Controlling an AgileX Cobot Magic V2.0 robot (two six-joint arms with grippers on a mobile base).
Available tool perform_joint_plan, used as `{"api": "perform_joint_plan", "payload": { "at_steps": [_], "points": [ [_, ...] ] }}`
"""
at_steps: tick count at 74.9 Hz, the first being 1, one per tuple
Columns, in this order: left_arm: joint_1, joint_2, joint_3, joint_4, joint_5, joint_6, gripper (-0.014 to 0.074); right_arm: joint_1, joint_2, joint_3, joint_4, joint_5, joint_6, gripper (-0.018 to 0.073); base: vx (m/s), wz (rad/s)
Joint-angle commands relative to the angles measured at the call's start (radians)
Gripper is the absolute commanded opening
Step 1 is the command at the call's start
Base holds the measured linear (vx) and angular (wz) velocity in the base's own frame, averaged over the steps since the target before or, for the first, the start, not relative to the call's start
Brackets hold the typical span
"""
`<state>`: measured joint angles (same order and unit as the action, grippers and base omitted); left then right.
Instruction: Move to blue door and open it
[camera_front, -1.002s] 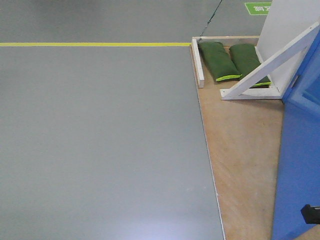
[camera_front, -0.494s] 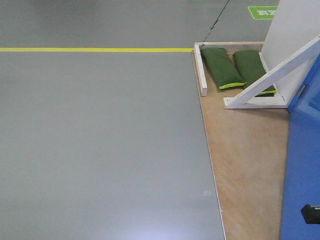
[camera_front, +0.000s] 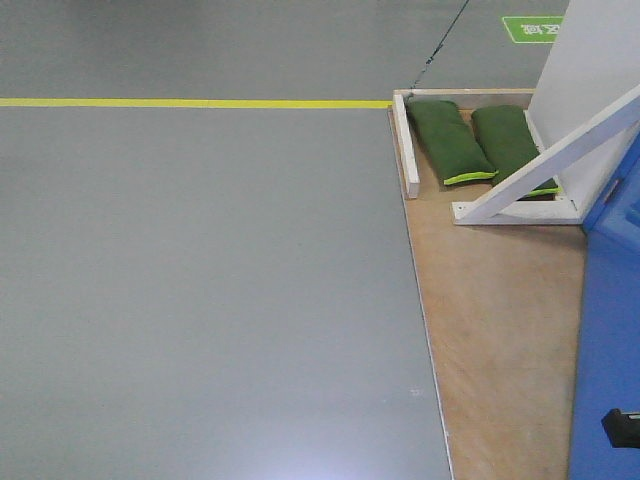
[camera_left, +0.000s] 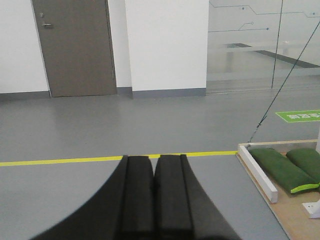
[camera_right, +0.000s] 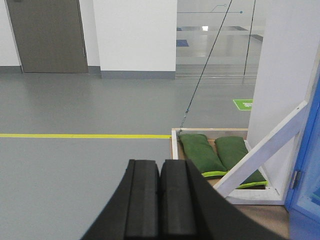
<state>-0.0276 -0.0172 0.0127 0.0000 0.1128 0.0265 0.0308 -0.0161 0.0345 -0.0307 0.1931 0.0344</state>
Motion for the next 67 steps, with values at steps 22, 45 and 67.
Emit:
{"api": "perform_joint_plan", "payload": {
  "at_steps": [22,45,67],
  "points": [
    [-0.005,-0.01,-0.034,-0.013,-0.083,-0.01,0.0069,-0.007,-0.003,0.0,-0.01,-0.083,-0.003,-0.0001,0.0,0.0],
    [-0.005,-0.01,-0.034,-0.013,-0.083,-0.01,0.0069,-0.007,-0.003,0.001,-0.01,-0.082,-0.003,-0.0001,0.0,0.0],
    [-0.005,-0.01,-0.034,-0.013,-0.083,-0.01,0.0069,-0.007,-0.003,-0.008,-0.006,-0.118,-0.003,-0.0001,0.0,0.0]
  ]
}}
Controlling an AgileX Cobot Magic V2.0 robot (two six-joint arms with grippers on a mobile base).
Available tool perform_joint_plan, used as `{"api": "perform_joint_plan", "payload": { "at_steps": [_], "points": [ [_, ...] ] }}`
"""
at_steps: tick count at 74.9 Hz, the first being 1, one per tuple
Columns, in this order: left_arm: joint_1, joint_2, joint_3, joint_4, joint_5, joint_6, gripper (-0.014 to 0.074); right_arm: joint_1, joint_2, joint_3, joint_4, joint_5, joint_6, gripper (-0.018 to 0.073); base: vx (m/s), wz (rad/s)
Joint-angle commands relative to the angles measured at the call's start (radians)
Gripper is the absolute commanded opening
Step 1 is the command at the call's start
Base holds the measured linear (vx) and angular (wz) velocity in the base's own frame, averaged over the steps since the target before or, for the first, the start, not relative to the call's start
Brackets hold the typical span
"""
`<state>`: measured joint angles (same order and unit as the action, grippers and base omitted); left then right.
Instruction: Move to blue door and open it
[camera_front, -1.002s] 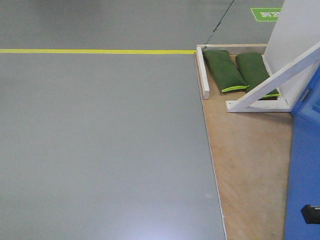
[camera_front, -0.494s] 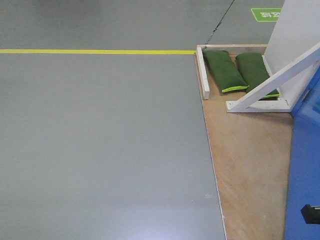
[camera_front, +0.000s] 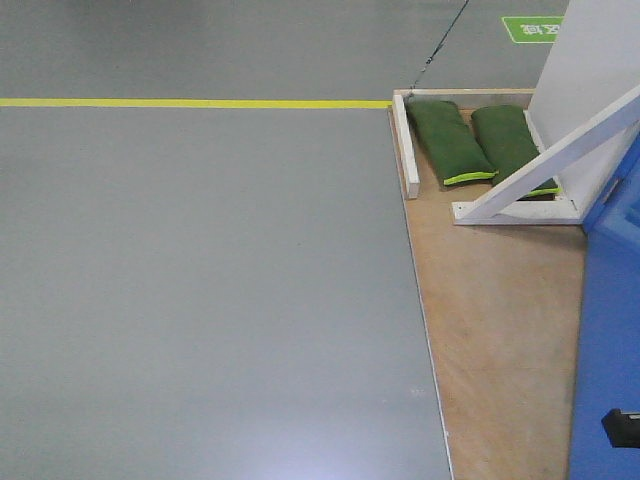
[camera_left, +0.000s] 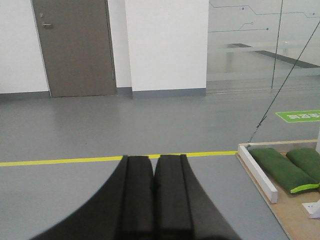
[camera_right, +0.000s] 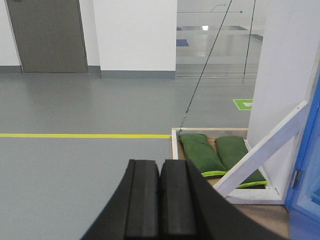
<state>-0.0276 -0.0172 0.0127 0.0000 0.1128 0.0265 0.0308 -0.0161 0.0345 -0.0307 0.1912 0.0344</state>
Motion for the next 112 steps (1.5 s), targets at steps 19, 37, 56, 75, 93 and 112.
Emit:
{"api": "perform_joint_plan", "payload": {
  "at_steps": [19,37,56,75,93,112],
  "points": [
    [-0.005,-0.01,-0.034,-0.013,-0.083,-0.01,0.0069,-0.007,0.06,-0.234,0.003,-0.202,-0.003,-0.0001,0.0,0.0],
    [-0.005,-0.01,-0.034,-0.013,-0.083,-0.01,0.0069,-0.01,0.371,-0.631,-0.018,-0.201,-0.003,-0.0001,0.0,0.0],
    [-0.005,-0.01,-0.034,-0.013,-0.083,-0.01,0.0069,-0.01,0.722,-1.045,-0.045,-0.191,-0.003,-0.0001,0.0,0.0],
    [-0.005,-0.01,-0.034,-0.013,-0.083,-0.01,0.0069,-0.028,0.924,-1.331,-0.07,-0.191,-0.003,-0.0001,0.0,0.0],
    [-0.005,-0.01,-0.034,-0.013,-0.083,-0.01,0.0069,-0.299,0.984,-1.481,-0.027,-0.229,-0.003,-0.0001,0.0,0.0],
    [-0.005,-0.01,-0.034,-0.013,-0.083,-0.01,0.0069,-0.684,0.983,-1.569,0.155,-0.483,-0.003,-0.0001,0.0,0.0]
  ]
}}
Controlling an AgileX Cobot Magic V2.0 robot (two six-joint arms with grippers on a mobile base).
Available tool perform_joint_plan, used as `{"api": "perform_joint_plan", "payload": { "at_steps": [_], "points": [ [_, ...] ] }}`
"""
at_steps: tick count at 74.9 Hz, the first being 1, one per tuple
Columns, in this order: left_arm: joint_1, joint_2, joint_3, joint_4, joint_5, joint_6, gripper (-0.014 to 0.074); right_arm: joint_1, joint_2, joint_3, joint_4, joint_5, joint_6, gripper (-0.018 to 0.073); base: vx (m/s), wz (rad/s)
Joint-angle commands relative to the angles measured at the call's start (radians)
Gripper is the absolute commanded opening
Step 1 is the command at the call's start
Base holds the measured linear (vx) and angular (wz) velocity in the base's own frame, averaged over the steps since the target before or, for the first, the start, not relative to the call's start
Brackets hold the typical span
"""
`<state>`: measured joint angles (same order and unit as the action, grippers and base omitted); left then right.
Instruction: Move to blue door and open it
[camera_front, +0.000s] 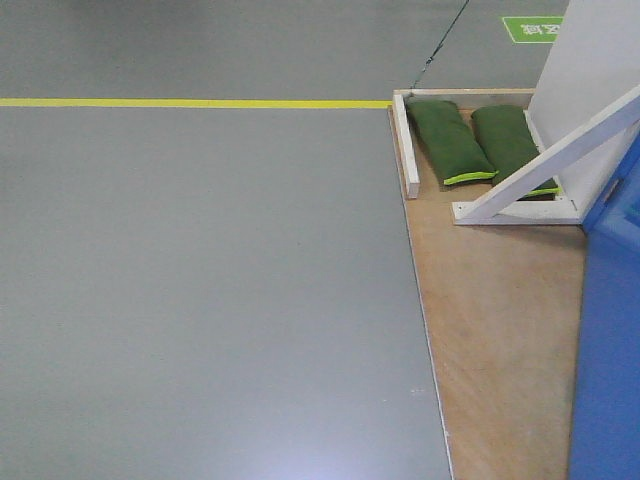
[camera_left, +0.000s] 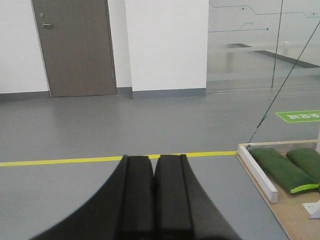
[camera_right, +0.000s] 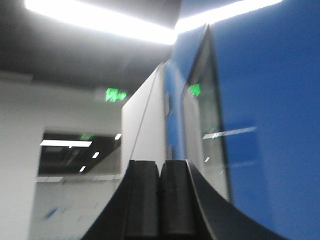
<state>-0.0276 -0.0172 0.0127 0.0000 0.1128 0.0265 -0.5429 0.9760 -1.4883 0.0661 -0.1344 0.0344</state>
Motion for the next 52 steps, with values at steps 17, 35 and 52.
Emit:
{"api": "perform_joint_plan", "payload": {
  "at_steps": [17,35,52],
  "points": [
    [-0.005,-0.01,-0.034,-0.013,-0.083,-0.01,0.0069,-0.44,-0.002,-0.058,0.265,-0.24,-0.003,-0.0001,0.0,0.0],
    [-0.005,-0.01,-0.034,-0.013,-0.083,-0.01,0.0069,-0.768,0.06,-0.058,0.498,-0.24,-0.003,-0.0001,0.0,0.0],
    [-0.005,-0.01,-0.034,-0.013,-0.083,-0.01,0.0069,-1.003,0.179,-0.058,0.541,-0.24,-0.007,-0.0001,0.0,0.0]
  ]
}}
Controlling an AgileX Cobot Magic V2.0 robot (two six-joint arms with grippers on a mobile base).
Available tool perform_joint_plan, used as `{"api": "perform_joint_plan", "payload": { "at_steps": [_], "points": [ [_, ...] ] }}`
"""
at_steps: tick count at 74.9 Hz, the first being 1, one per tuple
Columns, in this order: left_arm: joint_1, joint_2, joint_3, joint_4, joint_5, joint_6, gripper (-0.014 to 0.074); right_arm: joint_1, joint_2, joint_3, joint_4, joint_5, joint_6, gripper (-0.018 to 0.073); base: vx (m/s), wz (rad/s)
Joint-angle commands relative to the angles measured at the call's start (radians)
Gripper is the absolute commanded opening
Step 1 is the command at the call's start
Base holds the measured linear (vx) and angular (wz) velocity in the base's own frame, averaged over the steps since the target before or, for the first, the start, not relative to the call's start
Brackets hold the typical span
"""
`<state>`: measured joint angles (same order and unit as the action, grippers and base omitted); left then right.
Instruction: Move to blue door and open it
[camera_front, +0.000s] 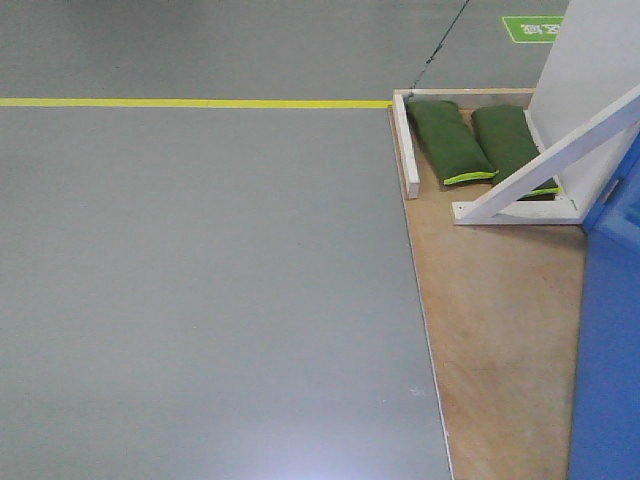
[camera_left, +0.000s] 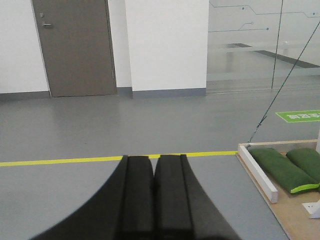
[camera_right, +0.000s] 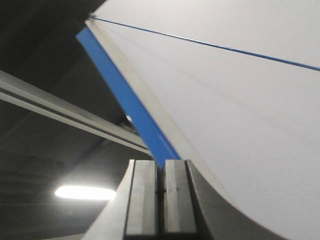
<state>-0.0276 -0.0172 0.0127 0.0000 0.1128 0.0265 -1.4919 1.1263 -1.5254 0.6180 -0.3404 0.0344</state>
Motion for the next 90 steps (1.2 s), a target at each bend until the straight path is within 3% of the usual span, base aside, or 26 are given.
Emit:
{"api": "perform_joint_plan", "payload": {
  "at_steps": [1,13,25,41,67,90],
  "points": [
    [-0.005,-0.01,-0.034,-0.013,-0.083,-0.01,0.0069,-0.061,0.038,-0.021,-0.01,-0.033,-0.007,-0.0001,0.0,0.0],
    [-0.005,-0.01,-0.034,-0.013,-0.083,-0.01,0.0069,-0.093,0.15,-0.021,-0.027,-0.026,-0.008,-0.0001,0.0,0.0],
    [-0.005,-0.01,-0.034,-0.013,-0.083,-0.01,0.0069,-0.083,0.248,-0.021,-0.15,0.086,-0.008,-0.0001,0.0,0.0],
    [-0.005,-0.01,-0.034,-0.013,-0.083,-0.01,0.0069,0.007,0.322,-0.021,-0.251,0.232,-0.011,-0.0001,0.0,0.0],
    [-0.005,-0.01,-0.034,-0.013,-0.083,-0.01,0.0069,0.191,0.326,-0.021,-0.351,0.181,-0.011,-0.0001,0.0,0.0],
    [-0.005,-0.01,-0.034,-0.013,-0.083,-0.01,0.0069,0.283,0.272,-0.021,-0.379,0.225,-0.011,-0.0001,0.0,0.0]
  ]
}}
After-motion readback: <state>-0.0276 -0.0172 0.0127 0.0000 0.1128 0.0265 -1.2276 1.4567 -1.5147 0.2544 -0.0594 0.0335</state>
